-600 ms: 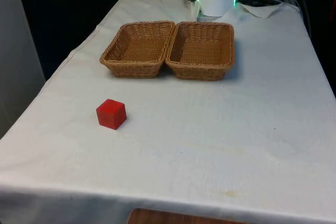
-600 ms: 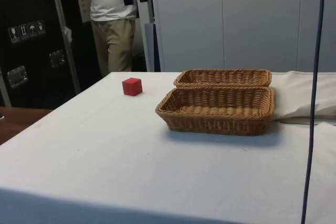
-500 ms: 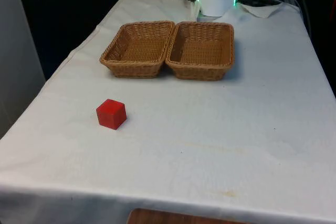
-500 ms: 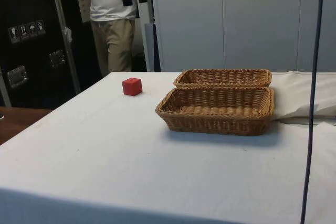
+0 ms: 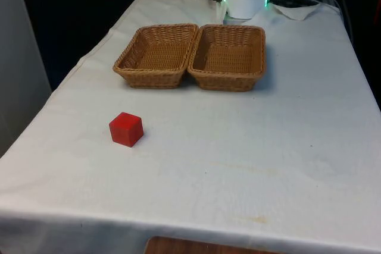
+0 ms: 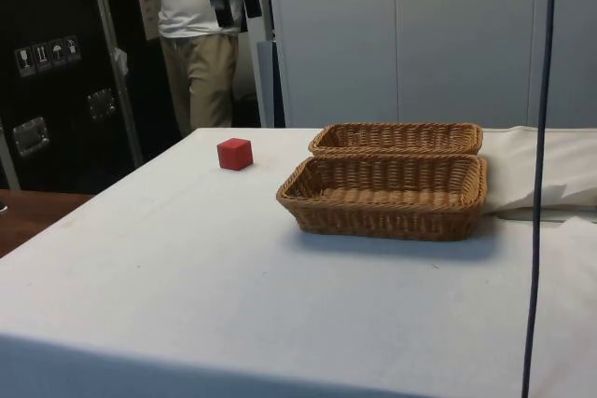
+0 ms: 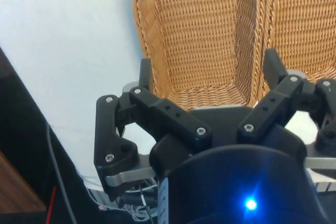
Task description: Pick up the red cube and place it into the right basket.
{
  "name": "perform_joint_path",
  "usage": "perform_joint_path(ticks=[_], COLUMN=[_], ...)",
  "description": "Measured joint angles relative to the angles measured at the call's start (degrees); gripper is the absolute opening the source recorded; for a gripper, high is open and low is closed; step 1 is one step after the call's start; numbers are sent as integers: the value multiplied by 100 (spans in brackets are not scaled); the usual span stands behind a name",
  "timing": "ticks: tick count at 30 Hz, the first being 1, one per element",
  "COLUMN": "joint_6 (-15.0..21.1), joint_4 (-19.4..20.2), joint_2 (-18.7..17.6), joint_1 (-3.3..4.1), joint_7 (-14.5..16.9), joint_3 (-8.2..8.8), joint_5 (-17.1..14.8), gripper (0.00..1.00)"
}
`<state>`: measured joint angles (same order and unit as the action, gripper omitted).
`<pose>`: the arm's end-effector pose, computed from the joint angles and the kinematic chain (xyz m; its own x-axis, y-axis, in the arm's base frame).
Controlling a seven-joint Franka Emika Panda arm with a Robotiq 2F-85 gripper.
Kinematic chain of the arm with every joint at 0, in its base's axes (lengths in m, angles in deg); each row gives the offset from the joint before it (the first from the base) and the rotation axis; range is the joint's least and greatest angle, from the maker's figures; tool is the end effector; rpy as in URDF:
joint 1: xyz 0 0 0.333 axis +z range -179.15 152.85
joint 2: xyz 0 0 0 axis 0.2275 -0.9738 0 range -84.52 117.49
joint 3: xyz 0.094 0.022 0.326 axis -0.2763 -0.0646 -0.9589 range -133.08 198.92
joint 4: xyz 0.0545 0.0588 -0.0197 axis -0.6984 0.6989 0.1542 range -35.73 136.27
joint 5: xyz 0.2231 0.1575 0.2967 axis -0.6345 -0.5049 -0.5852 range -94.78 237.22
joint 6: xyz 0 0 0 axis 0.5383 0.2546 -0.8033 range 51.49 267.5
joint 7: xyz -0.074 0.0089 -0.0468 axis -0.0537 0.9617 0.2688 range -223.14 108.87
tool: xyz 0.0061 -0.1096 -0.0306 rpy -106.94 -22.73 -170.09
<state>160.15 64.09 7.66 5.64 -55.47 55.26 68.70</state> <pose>0.6058 -0.0236 0.4658 0.9961 -0.0464 -0.0754 -0.0454 -0.9989 0.0153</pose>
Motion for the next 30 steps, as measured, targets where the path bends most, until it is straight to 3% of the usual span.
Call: perform_joint_path(ticks=[13, 30], joint_6=[413, 1381], joint_4=[34, 17], joint_2=[-367, -1049], joint_1=[-34, -69], joint_7=[-160, -395], joint_3=[92, 155], joint_5=[-40, -57], gripper=[100, 100])
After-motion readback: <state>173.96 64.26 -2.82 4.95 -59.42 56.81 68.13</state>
